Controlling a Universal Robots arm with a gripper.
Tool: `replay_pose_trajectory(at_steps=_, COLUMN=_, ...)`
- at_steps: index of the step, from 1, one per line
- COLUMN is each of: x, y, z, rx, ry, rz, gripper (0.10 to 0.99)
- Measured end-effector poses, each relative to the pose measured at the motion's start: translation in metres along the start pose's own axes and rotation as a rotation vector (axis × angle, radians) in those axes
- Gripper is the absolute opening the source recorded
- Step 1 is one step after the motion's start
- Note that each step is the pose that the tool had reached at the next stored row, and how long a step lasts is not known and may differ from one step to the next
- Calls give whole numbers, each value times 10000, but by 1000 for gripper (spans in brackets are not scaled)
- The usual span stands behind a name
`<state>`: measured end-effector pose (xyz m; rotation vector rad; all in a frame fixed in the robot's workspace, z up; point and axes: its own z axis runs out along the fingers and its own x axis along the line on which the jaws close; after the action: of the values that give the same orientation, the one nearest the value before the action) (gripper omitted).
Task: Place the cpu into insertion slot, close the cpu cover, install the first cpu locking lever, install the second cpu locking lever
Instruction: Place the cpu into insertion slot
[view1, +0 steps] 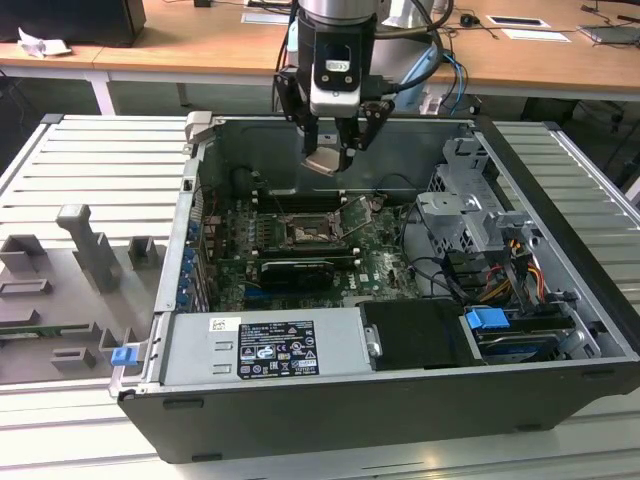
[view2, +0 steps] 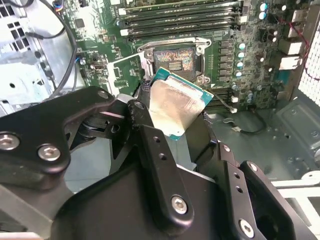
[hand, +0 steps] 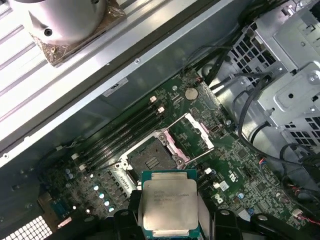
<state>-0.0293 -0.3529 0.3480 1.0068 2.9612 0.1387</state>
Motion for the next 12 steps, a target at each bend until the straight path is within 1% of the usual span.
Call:
replay_pose_trajectory(at_steps=2, x=0, y=-1, z=8, rx=-6, ry=-19, rz=221, gripper=529)
replay_pose_trajectory(at_steps=4, x=-1, y=-2, z=25, rx=-7, ry=-28, rz=330, gripper=529)
replay_pose_trajectory(at_steps=8, x=-1, y=-6, z=72, rx=-6, ry=-31, rz=355, gripper=529)
replay_pose_trajectory(at_steps=12, x=-2, y=-8, z=85, rx=0, ry=-38, rz=376, gripper=529)
